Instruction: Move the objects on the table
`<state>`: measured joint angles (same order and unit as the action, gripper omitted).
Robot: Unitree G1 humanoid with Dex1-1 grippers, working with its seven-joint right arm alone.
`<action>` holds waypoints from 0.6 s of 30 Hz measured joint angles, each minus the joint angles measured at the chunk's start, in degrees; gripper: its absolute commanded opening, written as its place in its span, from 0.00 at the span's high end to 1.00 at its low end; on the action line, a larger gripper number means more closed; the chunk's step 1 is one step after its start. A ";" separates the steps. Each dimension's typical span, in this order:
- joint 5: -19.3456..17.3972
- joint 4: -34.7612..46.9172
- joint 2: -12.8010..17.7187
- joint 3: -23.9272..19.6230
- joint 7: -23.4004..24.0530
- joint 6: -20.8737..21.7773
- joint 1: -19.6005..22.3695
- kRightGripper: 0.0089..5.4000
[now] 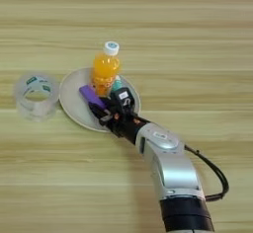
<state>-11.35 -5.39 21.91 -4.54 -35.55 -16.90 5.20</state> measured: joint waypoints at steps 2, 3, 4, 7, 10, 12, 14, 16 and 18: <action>0.01 0.03 0.00 0.13 -0.03 0.00 0.00 0.74; 0.01 0.03 0.00 0.14 -0.03 0.00 0.01 0.74; 0.01 0.03 0.00 0.14 -0.03 0.01 0.01 0.74; 0.01 0.03 0.00 0.15 -0.04 0.00 0.01 0.74; 0.01 0.02 0.00 0.15 -0.06 0.01 0.01 0.74; 0.03 0.03 0.01 0.17 -0.07 0.01 0.01 0.74; 0.14 0.04 0.06 0.34 -0.20 0.01 0.02 0.74; 0.42 0.08 0.15 0.60 -0.38 0.01 0.07 0.74; 0.52 0.08 0.38 1.03 -1.02 -0.13 0.19 0.74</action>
<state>-10.83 -5.31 22.30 -3.51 -36.58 -17.04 5.40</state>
